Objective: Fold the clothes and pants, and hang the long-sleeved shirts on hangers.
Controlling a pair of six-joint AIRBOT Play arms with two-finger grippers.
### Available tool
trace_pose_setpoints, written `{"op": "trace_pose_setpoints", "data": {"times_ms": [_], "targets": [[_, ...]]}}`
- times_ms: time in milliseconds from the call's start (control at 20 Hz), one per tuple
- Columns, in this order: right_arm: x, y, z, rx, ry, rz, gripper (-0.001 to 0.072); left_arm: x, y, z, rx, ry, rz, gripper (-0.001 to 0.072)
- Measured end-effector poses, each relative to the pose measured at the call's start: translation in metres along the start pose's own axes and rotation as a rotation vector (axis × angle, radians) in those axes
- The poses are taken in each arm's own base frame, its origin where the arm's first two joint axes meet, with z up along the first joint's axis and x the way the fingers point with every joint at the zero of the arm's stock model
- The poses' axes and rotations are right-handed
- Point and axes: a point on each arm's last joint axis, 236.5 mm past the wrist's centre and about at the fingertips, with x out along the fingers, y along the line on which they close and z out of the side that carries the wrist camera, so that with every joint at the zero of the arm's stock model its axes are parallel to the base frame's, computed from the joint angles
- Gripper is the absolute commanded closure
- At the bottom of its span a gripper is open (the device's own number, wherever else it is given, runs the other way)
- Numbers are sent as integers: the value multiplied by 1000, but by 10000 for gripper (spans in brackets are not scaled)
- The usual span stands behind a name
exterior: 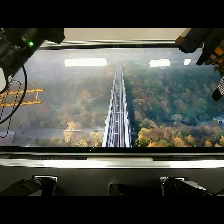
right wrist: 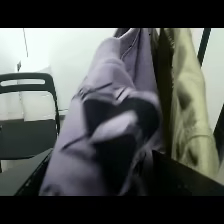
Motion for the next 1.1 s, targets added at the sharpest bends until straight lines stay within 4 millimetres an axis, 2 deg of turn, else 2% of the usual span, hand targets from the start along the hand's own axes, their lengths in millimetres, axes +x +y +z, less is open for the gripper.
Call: {"op": "trace_pose_setpoints", "data": {"times_ms": [200, 450, 550, 650, 750, 850, 1000, 1100], "targets": [[-33, -2, 6, 20, 29, 11, 12, 11, 2, -19, -4, 34, 1, 320], [-79, -7, 10, 49, 69, 19, 16, 28, 5, -55, -11, 99, 2, 320], [-94, -2, 6, 75, 102, 47, 45, 35, 5, -72, -15, 136, -2, 320], [-109, 13, 4, 118, 127, 115, 146, 40, 5, -93, -18, 184, -9, 320], [-123, 47, 7, 194, 139, 259, 149, 44, 4, -109, -21, 221, -16, 319], [-141, 92, 14, 290, 157, 459, 151, 46, 3, -121, -23, 251, -22, 319], [-179, 162, 24, 394, 206, 778, 151, 46, 2, -129, -25, 274, -29, 320], [-209, 213, 22, 409, 265, 991, 151, 46, 1, -132, -25, 286, -34, 320]]}}
